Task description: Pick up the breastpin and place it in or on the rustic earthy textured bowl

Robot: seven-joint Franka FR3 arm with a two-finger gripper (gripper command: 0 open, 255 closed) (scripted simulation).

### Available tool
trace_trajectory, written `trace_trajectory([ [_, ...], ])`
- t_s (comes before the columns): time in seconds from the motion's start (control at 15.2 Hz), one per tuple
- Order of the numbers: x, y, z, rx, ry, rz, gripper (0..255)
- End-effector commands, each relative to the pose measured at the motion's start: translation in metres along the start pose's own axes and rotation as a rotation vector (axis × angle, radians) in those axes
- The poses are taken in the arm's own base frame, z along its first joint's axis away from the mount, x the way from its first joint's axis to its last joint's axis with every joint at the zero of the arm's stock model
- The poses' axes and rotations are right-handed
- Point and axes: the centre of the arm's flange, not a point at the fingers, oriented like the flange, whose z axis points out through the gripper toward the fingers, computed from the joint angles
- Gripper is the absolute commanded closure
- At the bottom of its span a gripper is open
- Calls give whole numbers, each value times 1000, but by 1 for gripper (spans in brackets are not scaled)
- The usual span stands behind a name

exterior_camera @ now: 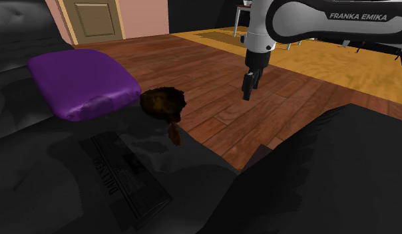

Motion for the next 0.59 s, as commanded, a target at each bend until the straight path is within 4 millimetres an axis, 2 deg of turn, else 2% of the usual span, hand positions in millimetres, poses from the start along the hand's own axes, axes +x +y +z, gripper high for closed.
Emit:
trace_trajectory([
  [0.0,0,0,0,0,0,0,0],
  [0.53,33,-92,16,21,67,83,0],
])
